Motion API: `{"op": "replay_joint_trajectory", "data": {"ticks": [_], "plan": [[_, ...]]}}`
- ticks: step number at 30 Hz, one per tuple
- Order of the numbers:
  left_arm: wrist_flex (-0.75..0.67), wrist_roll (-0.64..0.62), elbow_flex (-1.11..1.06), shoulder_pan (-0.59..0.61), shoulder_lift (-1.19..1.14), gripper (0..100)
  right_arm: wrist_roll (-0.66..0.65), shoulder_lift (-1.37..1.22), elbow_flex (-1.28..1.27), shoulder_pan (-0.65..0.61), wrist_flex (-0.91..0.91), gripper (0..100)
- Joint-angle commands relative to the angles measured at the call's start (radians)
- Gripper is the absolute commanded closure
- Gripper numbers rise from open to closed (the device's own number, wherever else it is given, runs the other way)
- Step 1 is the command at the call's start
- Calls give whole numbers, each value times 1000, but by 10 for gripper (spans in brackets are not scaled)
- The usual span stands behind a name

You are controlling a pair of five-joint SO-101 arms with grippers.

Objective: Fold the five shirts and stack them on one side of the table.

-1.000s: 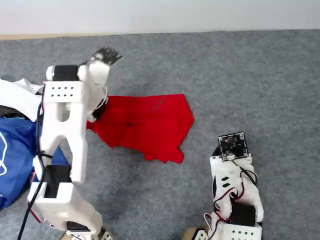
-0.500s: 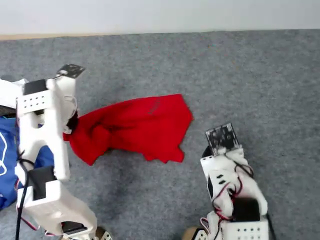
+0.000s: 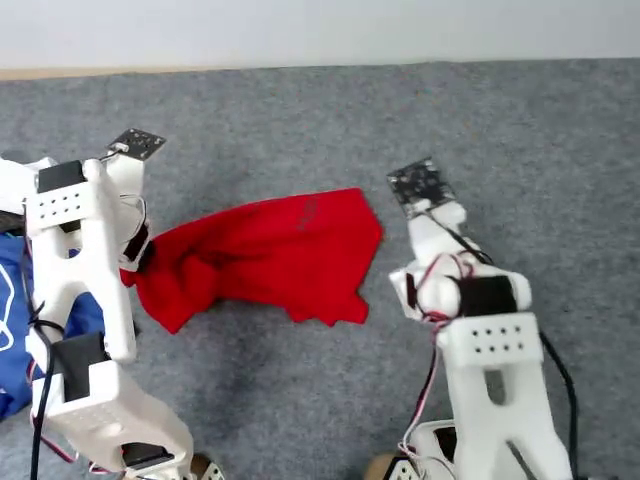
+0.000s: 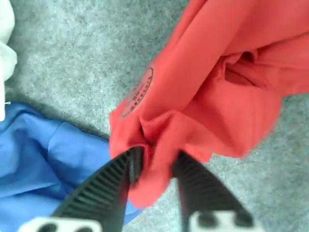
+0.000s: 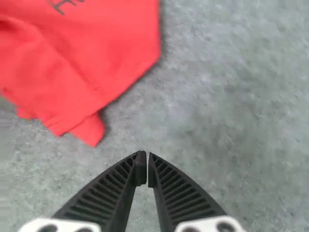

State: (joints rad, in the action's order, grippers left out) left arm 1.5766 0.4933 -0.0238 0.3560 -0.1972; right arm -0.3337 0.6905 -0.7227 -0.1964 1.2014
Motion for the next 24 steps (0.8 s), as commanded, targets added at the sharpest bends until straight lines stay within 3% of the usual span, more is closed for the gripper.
{"op": "replay_joint_trajectory", "data": {"ticks": [1,8,14,16,24], "plan": [[-8,8,-2,6,14,764,-41,-41,57,-84,1,986],[6,8,54,6,14,681,-71,-93,57,-154,8,979],[180,5,288,-12,14,681,-71,-93,57,-154,8,909],[180,2,326,-17,28,681,-69,-93,57,-156,12,909],[178,2,209,-51,252,681,-71,-107,63,-268,61,905]]}}
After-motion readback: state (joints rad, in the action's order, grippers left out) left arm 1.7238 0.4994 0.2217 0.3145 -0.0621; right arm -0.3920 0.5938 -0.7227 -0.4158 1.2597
